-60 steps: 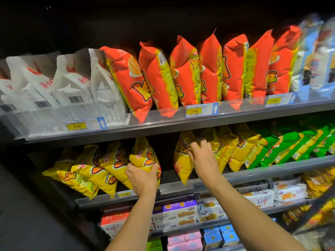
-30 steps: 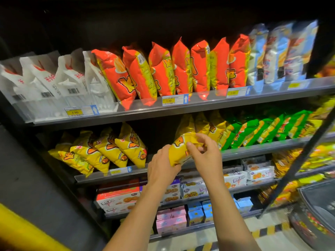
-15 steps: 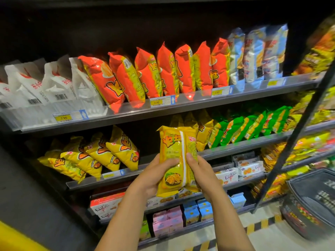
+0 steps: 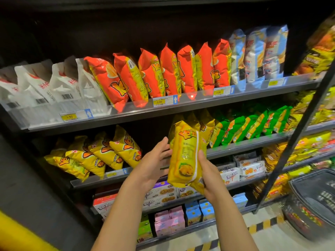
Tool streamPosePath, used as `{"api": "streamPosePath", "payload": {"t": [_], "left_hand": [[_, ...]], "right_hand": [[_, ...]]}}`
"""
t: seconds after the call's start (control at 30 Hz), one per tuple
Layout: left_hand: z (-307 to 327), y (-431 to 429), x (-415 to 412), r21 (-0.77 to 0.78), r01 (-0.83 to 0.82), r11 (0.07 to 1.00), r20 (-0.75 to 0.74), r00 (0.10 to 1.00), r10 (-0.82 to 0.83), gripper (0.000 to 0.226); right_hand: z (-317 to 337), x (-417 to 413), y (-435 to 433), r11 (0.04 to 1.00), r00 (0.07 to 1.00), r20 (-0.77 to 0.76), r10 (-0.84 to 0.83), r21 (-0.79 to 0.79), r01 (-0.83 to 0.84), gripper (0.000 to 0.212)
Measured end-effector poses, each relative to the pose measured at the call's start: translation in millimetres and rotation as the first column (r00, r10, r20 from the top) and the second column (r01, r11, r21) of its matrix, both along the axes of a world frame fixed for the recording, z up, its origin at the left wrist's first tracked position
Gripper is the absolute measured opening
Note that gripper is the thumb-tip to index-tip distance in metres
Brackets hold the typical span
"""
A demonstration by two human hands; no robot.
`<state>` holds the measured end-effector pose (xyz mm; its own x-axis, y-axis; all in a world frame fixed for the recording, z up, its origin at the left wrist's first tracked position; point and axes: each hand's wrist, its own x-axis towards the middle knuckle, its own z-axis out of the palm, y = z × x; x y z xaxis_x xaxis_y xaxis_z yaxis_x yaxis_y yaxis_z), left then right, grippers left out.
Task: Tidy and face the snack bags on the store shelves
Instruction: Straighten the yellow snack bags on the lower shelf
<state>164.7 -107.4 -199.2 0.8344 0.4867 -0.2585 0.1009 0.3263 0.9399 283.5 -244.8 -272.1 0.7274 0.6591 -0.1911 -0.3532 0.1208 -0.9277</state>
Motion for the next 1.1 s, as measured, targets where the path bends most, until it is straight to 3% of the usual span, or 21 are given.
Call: {"api": "streamPosePath", "payload": {"t": [0.07, 0.13, 0.2, 0.27, 0.33, 0.4, 0.47, 0.53, 0.63, 0.7, 0.83, 0.9, 0.97, 1.1], "left_hand": [[0, -5, 1, 0.103, 0.046, 0.994, -0.043, 0.998, -0.041, 0.039], [-8, -8, 6, 0.215, 0.039, 0.976, -0.084, 0.996, -0.022, 0.058], [-15, -10, 8, 0.37, -0.022, 0.929, -0.112, 0.991, 0.068, 0.075], [-22, -4, 8, 0.402, -0.091, 0.911, -0.129, 0.98, 0.155, 0.092], [-20, -4, 4, 0.313, -0.13, 0.941, -0.107, 0.98, 0.17, 0.09], [-15, -6, -1, 0.069, -0.135, 0.988, -0.084, 0.987, 0.141, 0.072], [-13, -6, -6, -0.198, -0.108, 0.974, -0.007, 0.994, 0.109, 0.066], [-16, -5, -8, -0.344, -0.096, 0.934, 0.074, 0.989, 0.129, 0.07], [-21, -2, -8, -0.376, -0.078, 0.923, 0.109, 0.986, 0.128, 0.074], [-19, -3, -7, -0.303, -0.066, 0.951, 0.098, 0.99, 0.1, 0.068], [-19, -6, -5, 0.085, -0.154, 0.984, 0.006, 0.988, 0.154, 0.069], [-20, -8, -5, 0.283, -0.129, 0.95, -0.005, 0.991, 0.136, 0.064], [-24, -6, -5, 0.367, -0.049, 0.929, -0.006, 0.998, 0.055, 0.055], [-32, 3, -13, 0.543, 0.061, 0.837, 0.012, 0.997, -0.08, 0.074]], "right_hand": [[9, -5, 4, 0.99, 0.97, 0.244, -0.021, -0.127, 0.053, 0.049], [18, -11, 7, 0.972, 0.903, 0.43, -0.01, -0.207, 0.109, 0.043], [25, -14, 7, 0.96, 0.883, 0.47, 0.025, -0.258, 0.111, 0.048], [29, -12, 5, 0.969, 0.917, 0.395, 0.06, -0.242, 0.041, 0.061], [36, -9, 0, 0.987, 0.968, 0.247, 0.054, -0.161, -0.014, 0.072], [39, -4, -5, 1.0, 0.998, 0.069, 0.009, -0.022, -0.008, 0.084], [42, -3, -10, 0.992, 0.999, -0.044, 0.0, 0.129, 0.005, 0.089], [43, -3, -11, 0.98, 0.996, -0.086, 0.012, 0.2, 0.005, 0.088], [44, -2, -11, 0.979, 0.998, -0.053, 0.025, 0.202, -0.014, 0.086], [47, -2, -10, 0.984, 0.999, -0.001, 0.033, 0.175, -0.033, 0.082], [47, -5, -8, 0.993, 0.969, 0.222, 0.108, 0.016, -0.114, 0.062], [43, -7, -9, 0.988, 0.92, 0.36, 0.155, -0.076, -0.136, 0.049], [35, -3, -12, 0.993, 0.911, 0.395, 0.118, -0.069, -0.099, 0.042], [20, 10, -21, 0.985, 0.852, 0.507, 0.126, -0.168, -0.046, 0.055]]}}
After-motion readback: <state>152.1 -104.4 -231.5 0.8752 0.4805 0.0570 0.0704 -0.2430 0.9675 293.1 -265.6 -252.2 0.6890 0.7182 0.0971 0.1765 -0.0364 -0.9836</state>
